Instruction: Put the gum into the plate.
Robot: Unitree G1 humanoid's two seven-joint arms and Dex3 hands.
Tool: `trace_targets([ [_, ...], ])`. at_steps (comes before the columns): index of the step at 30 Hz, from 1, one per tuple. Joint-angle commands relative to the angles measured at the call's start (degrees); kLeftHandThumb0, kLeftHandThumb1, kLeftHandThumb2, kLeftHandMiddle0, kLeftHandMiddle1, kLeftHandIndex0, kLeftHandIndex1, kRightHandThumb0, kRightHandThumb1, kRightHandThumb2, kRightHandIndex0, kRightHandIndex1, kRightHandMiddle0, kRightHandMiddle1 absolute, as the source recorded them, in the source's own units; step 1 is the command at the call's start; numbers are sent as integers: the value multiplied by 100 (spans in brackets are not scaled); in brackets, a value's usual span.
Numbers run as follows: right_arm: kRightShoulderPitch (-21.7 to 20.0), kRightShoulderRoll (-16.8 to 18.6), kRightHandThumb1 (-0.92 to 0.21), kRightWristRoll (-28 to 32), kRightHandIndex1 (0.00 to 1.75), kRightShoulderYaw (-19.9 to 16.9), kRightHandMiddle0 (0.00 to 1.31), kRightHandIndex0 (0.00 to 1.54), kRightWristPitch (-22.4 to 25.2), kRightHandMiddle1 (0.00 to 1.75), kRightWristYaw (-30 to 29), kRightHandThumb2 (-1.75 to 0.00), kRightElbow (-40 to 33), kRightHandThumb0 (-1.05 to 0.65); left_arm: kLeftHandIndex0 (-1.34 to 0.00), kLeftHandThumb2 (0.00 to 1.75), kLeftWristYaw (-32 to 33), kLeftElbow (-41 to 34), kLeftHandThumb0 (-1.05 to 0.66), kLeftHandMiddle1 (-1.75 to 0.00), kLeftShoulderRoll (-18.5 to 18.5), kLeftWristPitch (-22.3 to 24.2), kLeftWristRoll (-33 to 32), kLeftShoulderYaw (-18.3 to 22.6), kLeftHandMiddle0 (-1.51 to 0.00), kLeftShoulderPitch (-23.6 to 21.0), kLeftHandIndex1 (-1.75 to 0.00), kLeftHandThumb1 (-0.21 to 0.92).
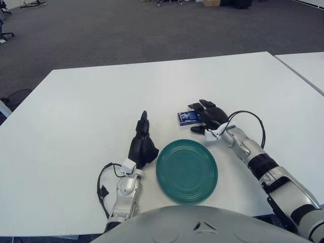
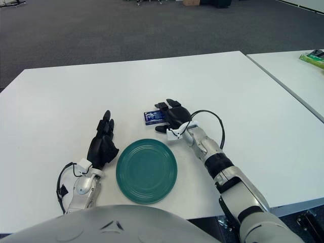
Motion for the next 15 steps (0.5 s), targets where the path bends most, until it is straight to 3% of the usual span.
trace_targets([
  [1,-37,121,-92,-7,1,153,0,19,-16,49,-11,-66,443,-87,-1,114,22,660,-105,0,-166,162,-71,-53,0,332,-1,92],
  [15,-676,149,-92,-336,3,723,0,25,-268,53,-179,-64,1424,-85,-1,112,89,708,-105,0,-225,218,-51,-63,0,251,-1,92],
])
